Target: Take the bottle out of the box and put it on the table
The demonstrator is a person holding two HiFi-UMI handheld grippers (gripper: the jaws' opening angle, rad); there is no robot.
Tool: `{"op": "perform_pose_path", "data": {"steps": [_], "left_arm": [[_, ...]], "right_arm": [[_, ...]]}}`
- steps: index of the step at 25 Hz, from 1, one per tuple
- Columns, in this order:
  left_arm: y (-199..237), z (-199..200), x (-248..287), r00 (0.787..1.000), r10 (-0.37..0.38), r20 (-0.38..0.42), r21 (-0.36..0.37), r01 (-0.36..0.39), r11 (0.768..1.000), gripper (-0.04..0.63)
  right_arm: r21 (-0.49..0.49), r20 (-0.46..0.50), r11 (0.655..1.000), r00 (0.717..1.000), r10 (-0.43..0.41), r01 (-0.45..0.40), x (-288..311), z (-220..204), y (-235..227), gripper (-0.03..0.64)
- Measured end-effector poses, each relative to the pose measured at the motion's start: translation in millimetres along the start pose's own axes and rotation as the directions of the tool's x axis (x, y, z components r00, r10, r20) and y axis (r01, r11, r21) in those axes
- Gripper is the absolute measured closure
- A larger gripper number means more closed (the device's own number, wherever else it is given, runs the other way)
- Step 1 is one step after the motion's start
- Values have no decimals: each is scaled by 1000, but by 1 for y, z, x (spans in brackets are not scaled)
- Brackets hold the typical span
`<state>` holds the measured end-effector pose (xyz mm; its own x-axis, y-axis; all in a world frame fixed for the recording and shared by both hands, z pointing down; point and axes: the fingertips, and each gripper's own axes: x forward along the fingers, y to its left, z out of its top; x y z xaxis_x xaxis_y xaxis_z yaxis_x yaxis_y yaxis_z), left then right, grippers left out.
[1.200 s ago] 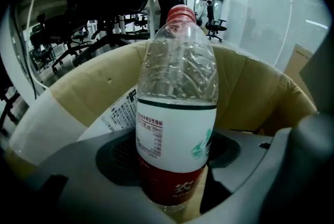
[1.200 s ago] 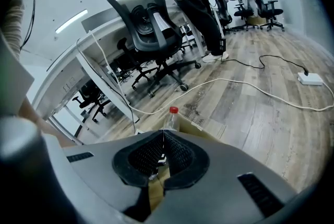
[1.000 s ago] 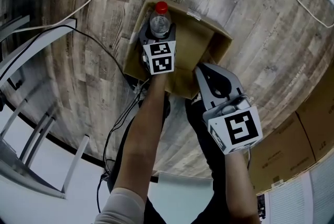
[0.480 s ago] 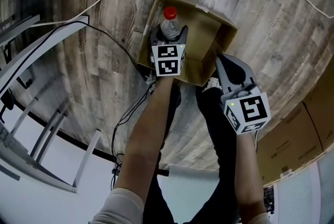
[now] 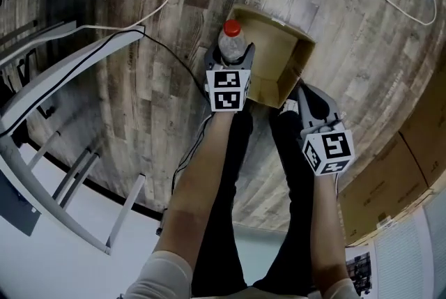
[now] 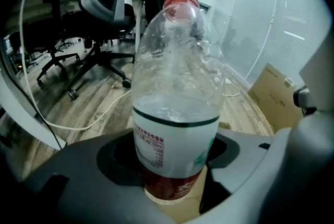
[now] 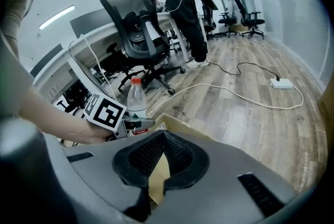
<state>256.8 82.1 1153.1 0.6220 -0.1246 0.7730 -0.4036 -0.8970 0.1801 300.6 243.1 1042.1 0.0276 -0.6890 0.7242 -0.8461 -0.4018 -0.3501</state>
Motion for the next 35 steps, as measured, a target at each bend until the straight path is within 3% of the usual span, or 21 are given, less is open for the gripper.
{"op": "perform_pose_path", "data": {"steps": [11,17,27,35], "left_arm": [[-13,77,-114,997,-34,71,-49,38,998,273],[-7,116,-187,995,-16,103,-32,20,999,273],[41,189,-319,986,55,158,-91,-41,995,273],[81,236,-426,972,111,206,-115,-89,989,272]], "right_arm": [[-63,22,998,999,27,-26,-42,96,76,577],[-113,17,993,999,46,-44,-71,145,115,577],[-212,-20,973,995,93,-95,-108,220,208,577],[-291,5,938,980,200,-190,-147,300,307,577]]}}
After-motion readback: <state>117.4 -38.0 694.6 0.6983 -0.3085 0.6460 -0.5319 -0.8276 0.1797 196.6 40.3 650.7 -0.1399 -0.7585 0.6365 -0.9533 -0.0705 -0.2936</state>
